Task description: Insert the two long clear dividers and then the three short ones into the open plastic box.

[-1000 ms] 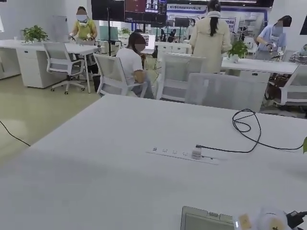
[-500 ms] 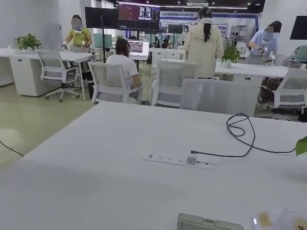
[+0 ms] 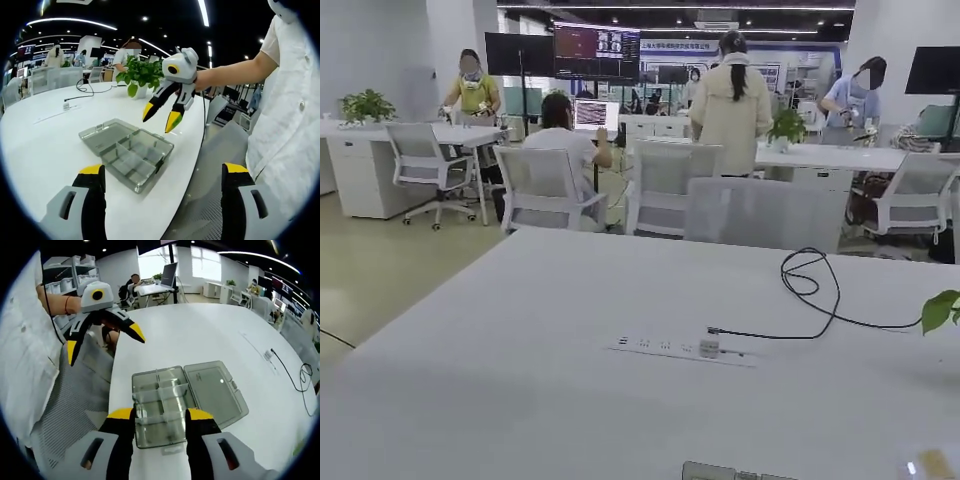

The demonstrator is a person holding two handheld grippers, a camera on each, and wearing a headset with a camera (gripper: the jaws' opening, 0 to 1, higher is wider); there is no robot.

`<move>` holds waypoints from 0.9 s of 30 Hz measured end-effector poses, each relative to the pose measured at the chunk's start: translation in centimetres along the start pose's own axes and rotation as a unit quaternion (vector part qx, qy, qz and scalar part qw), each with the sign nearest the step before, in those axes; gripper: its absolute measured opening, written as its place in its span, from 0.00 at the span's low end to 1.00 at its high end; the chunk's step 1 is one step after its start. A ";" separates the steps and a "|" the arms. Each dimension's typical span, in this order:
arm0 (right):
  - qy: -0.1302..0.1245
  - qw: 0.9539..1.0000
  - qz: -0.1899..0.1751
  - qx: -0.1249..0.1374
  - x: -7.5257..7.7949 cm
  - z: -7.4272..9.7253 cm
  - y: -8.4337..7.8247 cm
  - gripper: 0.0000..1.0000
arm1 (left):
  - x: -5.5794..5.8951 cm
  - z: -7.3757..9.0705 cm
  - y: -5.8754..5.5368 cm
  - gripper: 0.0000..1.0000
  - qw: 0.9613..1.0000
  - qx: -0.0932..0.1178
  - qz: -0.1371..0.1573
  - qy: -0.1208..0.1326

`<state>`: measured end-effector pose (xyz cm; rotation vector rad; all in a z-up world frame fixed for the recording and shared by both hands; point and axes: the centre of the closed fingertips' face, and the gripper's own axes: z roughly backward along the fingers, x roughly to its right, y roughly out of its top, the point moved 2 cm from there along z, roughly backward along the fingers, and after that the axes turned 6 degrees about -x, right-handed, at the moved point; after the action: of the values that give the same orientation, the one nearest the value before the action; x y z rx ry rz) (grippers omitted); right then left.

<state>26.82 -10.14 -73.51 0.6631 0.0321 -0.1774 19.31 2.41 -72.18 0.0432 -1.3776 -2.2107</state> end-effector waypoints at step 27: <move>-0.014 0.996 -0.031 -0.080 0.1 5.4 -10.7 0.57 | -0.1 0.1 -0.3 1.00 1.000 -0.005 0.003 -0.002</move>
<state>24.89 -21.75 -75.80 0.4996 0.0394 -0.2405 19.21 2.65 -72.42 0.0303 -1.3676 -2.2131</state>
